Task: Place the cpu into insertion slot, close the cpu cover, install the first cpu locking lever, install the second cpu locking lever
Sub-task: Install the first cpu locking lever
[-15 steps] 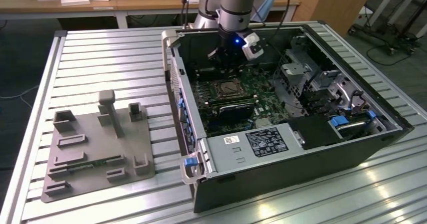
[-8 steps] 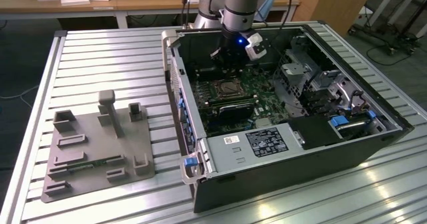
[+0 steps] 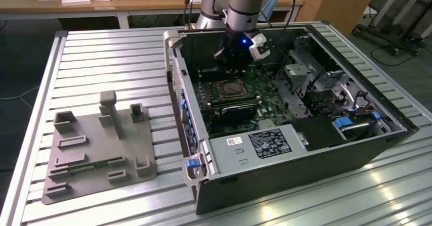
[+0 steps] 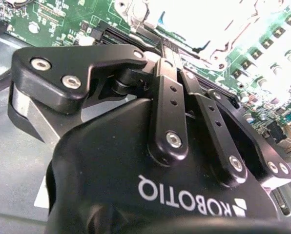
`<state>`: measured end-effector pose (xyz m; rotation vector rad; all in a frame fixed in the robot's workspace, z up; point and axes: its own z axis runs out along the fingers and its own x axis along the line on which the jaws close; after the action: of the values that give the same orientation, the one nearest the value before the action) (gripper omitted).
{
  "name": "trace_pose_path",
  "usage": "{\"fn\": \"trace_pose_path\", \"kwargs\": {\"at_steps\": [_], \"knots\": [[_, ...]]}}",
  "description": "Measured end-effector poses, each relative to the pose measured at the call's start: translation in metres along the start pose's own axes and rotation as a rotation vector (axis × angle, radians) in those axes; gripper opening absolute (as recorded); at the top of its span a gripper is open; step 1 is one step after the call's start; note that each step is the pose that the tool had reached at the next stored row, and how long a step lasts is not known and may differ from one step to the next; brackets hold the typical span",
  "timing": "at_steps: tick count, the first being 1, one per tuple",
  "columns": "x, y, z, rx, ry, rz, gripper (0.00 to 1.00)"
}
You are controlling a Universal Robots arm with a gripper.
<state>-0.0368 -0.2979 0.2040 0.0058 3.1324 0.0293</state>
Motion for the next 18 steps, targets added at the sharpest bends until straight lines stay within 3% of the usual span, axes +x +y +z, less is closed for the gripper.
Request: {"fn": "trace_pose_path", "kwargs": {"at_steps": [4, 10, 18], "knots": [[-0.0007, 0.0005, 0.0002, -0.0002, 0.0032, -0.001, 0.1], [-0.0076, 0.0011, 0.0008, -0.0002, 0.0064, -0.001, 0.1], [-0.0113, 0.0018, 0.0024, -0.0011, 0.0072, -0.001, 0.1]]}}
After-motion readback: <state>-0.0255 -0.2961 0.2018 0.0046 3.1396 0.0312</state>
